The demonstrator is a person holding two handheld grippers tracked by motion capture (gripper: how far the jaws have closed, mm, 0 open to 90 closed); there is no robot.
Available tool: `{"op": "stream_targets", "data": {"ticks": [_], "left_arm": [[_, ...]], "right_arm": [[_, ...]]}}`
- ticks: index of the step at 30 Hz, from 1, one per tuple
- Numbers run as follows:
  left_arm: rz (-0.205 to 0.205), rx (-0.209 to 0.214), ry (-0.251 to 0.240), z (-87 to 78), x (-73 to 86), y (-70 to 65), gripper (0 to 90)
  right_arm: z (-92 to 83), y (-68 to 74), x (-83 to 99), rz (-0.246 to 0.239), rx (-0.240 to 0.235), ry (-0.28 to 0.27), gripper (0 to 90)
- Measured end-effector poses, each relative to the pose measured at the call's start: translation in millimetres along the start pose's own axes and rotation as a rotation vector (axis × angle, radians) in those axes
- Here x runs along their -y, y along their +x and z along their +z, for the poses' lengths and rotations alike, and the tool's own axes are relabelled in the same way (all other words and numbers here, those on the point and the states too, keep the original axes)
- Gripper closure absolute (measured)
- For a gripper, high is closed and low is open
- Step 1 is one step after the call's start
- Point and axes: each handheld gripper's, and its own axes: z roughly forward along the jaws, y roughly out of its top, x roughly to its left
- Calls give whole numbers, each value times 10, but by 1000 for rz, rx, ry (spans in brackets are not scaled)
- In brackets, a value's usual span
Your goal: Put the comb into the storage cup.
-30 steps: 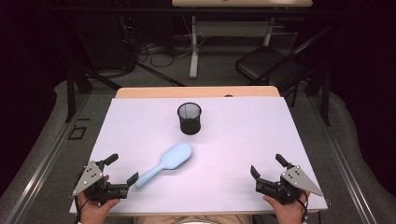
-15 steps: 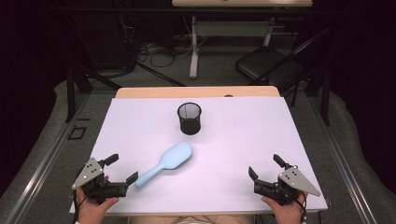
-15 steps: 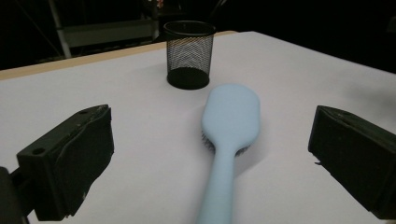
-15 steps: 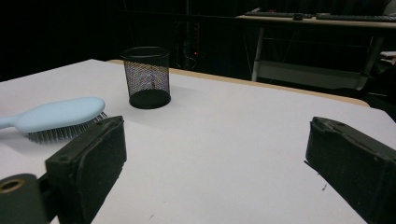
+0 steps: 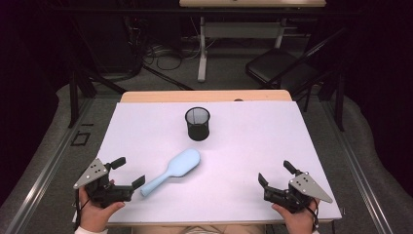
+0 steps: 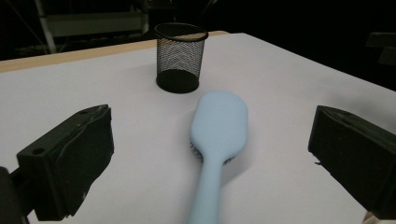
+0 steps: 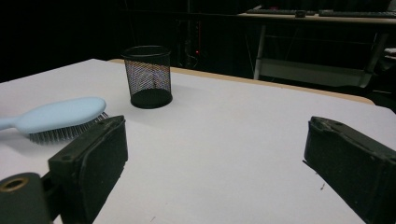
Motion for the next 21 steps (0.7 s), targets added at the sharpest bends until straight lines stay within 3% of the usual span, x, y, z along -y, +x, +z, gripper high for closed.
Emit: {"op": "stream_targets", "data": {"ticks": [5, 21], "left_arm": [[16, 14, 32, 27, -60, 9, 2], [29, 6, 120, 109, -138, 19, 3]], "right_arm": [[11, 7, 6, -2, -1, 1, 65], [12, 16, 6, -1, -5, 3, 77]]}}
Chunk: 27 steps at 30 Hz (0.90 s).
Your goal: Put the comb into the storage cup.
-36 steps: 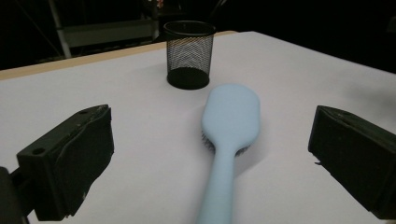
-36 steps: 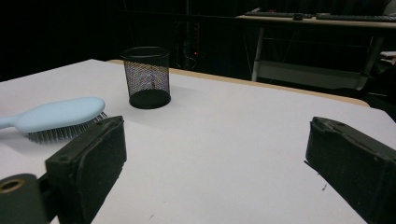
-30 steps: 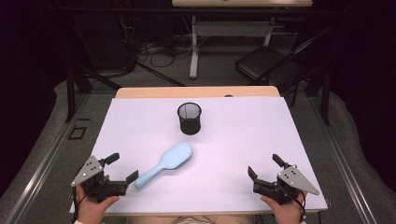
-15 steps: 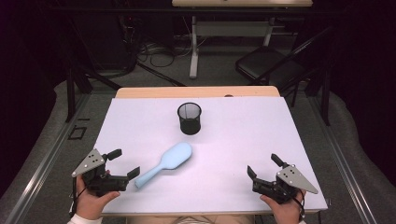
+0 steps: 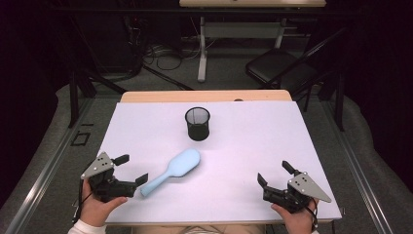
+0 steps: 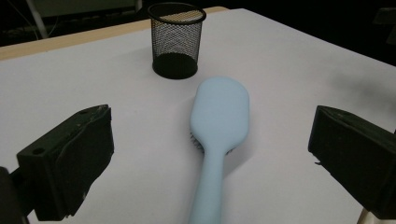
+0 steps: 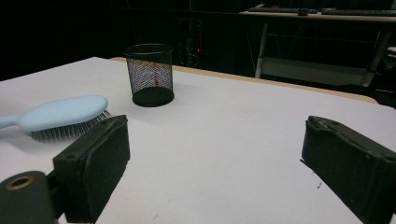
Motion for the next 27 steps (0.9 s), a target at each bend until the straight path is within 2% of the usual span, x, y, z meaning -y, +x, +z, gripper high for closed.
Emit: {"op": "stream_targets", "data": {"ticks": [9, 17, 27], "left_arm": [[-10, -14, 64, 12, -67, 36, 2], [-21, -1, 135, 77, -110, 61, 3], [-31, -5, 181, 117, -165, 98, 3]], "right_arm": [[0, 3, -1, -4, -1, 1, 77], [-1, 3, -2, -5, 0, 2, 77], [-6, 1, -3, -2, -3, 5, 77]]}}
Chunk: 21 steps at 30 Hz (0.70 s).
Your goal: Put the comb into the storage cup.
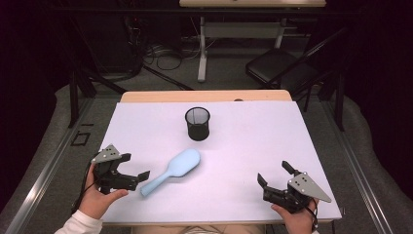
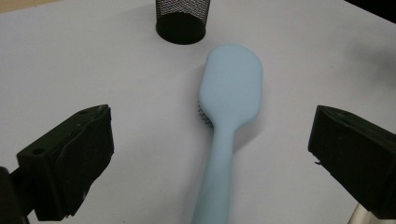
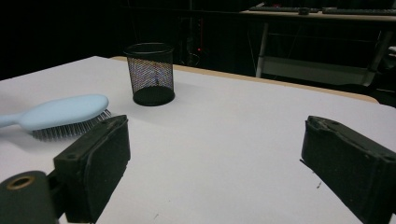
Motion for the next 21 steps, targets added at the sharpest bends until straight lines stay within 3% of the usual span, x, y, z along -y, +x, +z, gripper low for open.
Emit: {"op": "stream_targets", "data": {"ticks": [10, 21], "left_arm": [[10, -19, 49, 28, -44, 7, 2], [42, -59, 150, 74, -110, 2, 2]], "right_arm": [[-1, -3, 0, -1, -1, 2, 77], [4, -3, 2, 0, -3, 1, 77]]}}
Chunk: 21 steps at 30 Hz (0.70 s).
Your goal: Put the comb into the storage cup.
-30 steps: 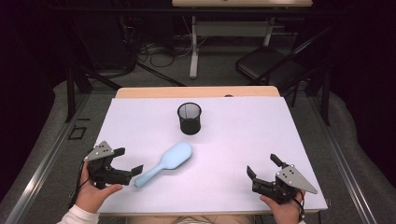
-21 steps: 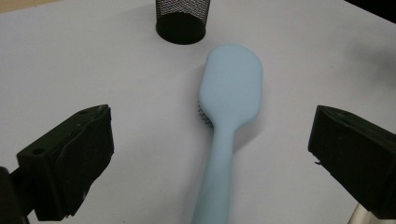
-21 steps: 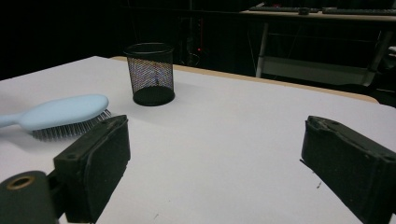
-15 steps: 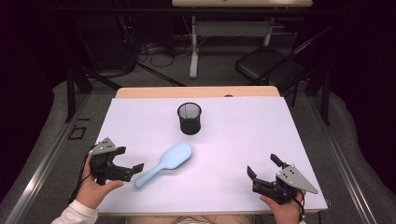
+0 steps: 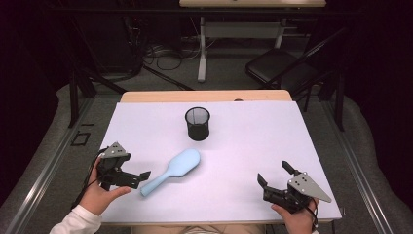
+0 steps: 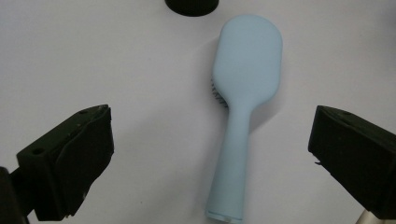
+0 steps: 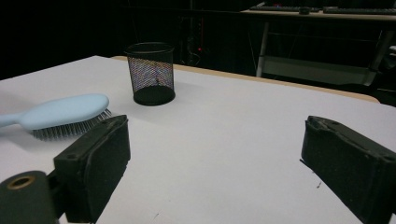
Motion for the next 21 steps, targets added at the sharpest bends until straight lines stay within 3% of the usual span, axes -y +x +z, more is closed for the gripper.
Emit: {"op": "stream_targets", "data": {"ticks": [21], "left_arm": [[24, -21, 98, 68, -117, -38, 3]], "right_arm": [[-2, -3, 1, 0, -2, 0, 81]]}}
